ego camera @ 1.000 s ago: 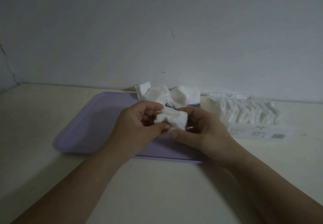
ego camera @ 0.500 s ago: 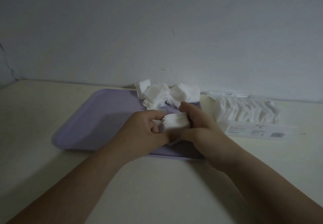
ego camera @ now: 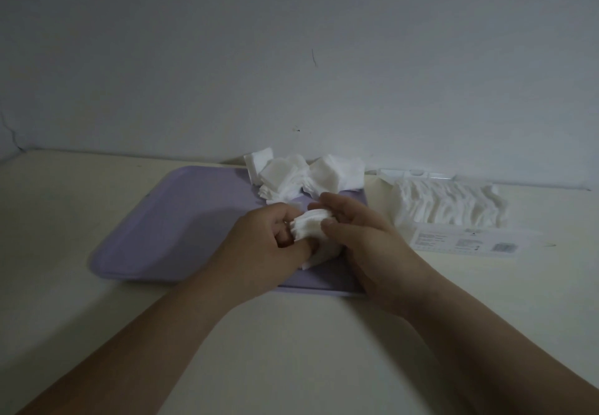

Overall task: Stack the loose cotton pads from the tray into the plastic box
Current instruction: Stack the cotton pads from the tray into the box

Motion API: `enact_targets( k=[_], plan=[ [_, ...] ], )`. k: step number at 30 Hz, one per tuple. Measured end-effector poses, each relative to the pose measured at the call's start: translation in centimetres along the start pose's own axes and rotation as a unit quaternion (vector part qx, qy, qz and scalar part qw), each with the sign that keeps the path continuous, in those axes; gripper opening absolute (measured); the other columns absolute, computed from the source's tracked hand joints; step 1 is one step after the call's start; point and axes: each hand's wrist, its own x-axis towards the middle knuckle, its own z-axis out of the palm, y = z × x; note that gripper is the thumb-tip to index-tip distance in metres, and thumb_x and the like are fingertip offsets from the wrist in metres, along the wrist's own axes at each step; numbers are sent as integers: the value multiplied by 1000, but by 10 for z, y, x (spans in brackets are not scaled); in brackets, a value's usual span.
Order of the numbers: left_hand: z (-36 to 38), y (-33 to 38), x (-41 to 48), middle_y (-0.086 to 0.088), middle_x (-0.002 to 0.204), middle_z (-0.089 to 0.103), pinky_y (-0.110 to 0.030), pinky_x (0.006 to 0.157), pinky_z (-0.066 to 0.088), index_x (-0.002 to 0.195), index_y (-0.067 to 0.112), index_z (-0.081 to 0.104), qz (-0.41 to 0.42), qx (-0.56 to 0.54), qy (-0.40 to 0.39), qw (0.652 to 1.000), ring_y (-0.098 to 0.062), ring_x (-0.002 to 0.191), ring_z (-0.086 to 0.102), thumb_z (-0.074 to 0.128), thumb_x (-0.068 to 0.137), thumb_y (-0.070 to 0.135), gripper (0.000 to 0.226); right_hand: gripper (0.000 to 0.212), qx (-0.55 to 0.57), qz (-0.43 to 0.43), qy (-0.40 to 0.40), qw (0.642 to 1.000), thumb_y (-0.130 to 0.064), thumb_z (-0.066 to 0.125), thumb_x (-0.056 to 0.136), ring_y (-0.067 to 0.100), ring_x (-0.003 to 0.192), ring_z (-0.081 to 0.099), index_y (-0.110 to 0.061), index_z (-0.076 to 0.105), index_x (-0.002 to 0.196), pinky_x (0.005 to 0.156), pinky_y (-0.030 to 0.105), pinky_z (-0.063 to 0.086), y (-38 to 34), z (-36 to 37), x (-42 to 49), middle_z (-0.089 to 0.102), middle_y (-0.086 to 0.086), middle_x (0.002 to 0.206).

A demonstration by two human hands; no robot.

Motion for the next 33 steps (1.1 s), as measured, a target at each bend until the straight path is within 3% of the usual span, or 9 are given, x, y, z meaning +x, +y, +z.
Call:
enact_targets(
  k=[2, 5, 8, 10, 15, 22, 25, 28, 33],
  plan=[
    [-2, 1, 1, 7, 65, 50, -31, 57, 38, 92, 28, 74, 1, 11, 39, 999, -9, 55, 41, 83, 75, 35, 20, 76, 3, -3, -31, 1000, -3, 71, 68, 15, 117, 69, -15, 53, 140, 98, 29, 54, -4, -3, -1, 73, 2, 126],
    [-7, 9, 1, 4, 86, 62, -27, 59, 44, 91, 30, 76, 5, -10, 63, 998, -9, 58, 48, 80, 70, 37, 22, 81, -84, -29, -40, 995, -5, 75, 65, 11, 109, 70, -21, 52, 140, 92, 27, 55, -12, -8, -4, 74, 0, 120],
    [-6, 19, -4, -14, 85, 72, -34, 63, 47, 96, 28, 75, -10, -52, 4, 999, -17, 64, 58, 77, 82, 27, 14, 56, -125, -28, -43, 991, -9, 85, 75, 12, 105, 72, -17, 64, 126, 93, 28, 57, -27, -13, -8, 77, 1, 114],
    [-2, 26, -5, -5, 76, 74, -25, 58, 49, 102, 24, 73, -5, -75, -17, 997, -11, 60, 62, 72, 94, 14, 13, 26, -137, -33, -49, 989, -8, 79, 87, 15, 97, 73, -13, 72, 112, 87, 27, 58, -39, -19, -13, 78, 4, 105],
    [11, 46, 3, 3, 63, 72, -14, 45, 39, 110, 16, 66, -10, -101, -30, 994, -1, 43, 55, 58, 102, 9, 13, 37, -147, -15, -42, 988, -20, 83, 85, 34, 109, 73, -2, 69, 113, 102, 58, 54, -60, -31, -20, 77, 19, 111],
    [50, 79, 33, -12, 81, 76, -34, 55, 43, 111, 25, 68, 18, -109, -47, 993, -18, 67, 66, 61, 102, 25, 11, 32, -133, -41, 97, 985, -16, 80, 77, 34, 94, 77, -1, 67, 102, 89, 61, 59, -88, -67, -25, 77, 21, 100],
    [77, 89, 49, -6, 87, 79, -23, 52, 44, 113, 21, 66, 0, -131, -31, 991, -15, 65, 70, 63, 101, 19, 13, 19, -158, -71, 194, 966, -17, 72, 87, 29, 89, 76, -7, 67, 101, 80, 55, 63, -92, -85, -25, 76, 14, 99],
    [98, 88, 61, -3, 92, 77, -14, 56, 49, 115, 20, 67, -12, -108, -10, 994, -16, 75, 72, 67, 96, 15, 20, 25, -245, -71, 271, 928, -33, 70, 82, 24, 78, 71, -9, 66, 90, 70, 46, 61, -90, -105, -23, 70, 3, 83],
    [116, 67, 68, 10, 99, 73, -6, 66, 49, 102, 30, 73, -14, -8, 9, 1000, -8, 82, 68, 75, 90, 21, 15, 34, -354, -3, 272, 895, -35, 64, 78, 18, 51, 48, -10, 53, 56, 52, 30, 39, -78, -119, -14, 46, -3, 50]
  ],
)
